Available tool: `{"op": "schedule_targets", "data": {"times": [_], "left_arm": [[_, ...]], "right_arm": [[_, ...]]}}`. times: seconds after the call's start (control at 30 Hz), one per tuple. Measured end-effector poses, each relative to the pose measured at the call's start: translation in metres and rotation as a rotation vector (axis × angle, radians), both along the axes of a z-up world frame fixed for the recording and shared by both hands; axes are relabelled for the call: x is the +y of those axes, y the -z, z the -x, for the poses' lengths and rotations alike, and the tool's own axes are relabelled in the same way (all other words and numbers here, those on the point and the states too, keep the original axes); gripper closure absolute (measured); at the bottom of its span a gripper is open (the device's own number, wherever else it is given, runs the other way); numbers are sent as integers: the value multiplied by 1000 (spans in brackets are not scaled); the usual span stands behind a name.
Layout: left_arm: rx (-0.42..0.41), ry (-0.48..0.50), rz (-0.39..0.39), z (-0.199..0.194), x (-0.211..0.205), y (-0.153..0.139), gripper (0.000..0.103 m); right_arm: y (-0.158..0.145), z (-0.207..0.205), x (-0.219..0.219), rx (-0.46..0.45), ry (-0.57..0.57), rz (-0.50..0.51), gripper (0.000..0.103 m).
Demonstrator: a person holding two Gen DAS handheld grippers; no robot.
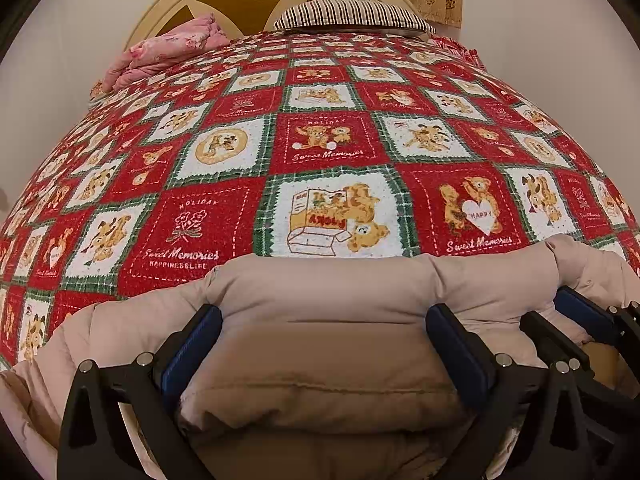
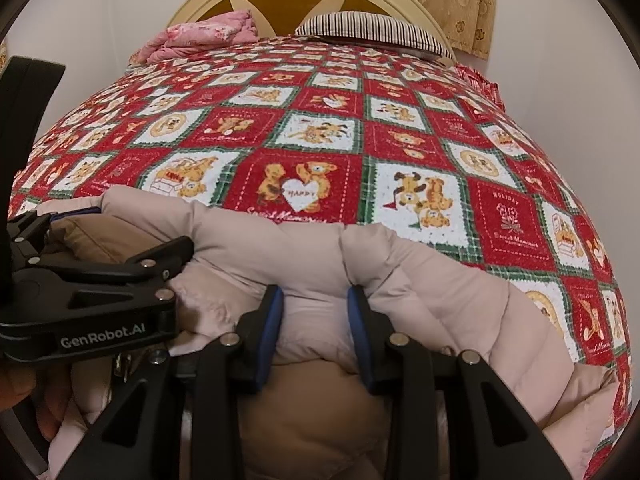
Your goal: Fold large clothes
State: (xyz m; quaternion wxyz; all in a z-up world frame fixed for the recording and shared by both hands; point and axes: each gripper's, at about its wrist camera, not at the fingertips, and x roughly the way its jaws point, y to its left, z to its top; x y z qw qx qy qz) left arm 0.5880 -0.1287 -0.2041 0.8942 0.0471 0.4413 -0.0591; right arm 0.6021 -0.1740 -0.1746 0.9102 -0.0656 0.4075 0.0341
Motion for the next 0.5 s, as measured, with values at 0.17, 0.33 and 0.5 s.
{"op": "schedule_targets", "data": {"times": [0.17, 0.33, 0.5], "left_arm": [[11, 2, -3, -1, 0, 0, 1], [7, 2, -16, 0, -2, -1, 1], [9, 3, -33, -1, -4, -2, 1]], "right_arm": [[0, 0, 0, 1, -1, -3, 67], [0, 0, 2, 5, -1, 3, 67], [-1, -3, 2, 28, -6, 10, 66]]}}
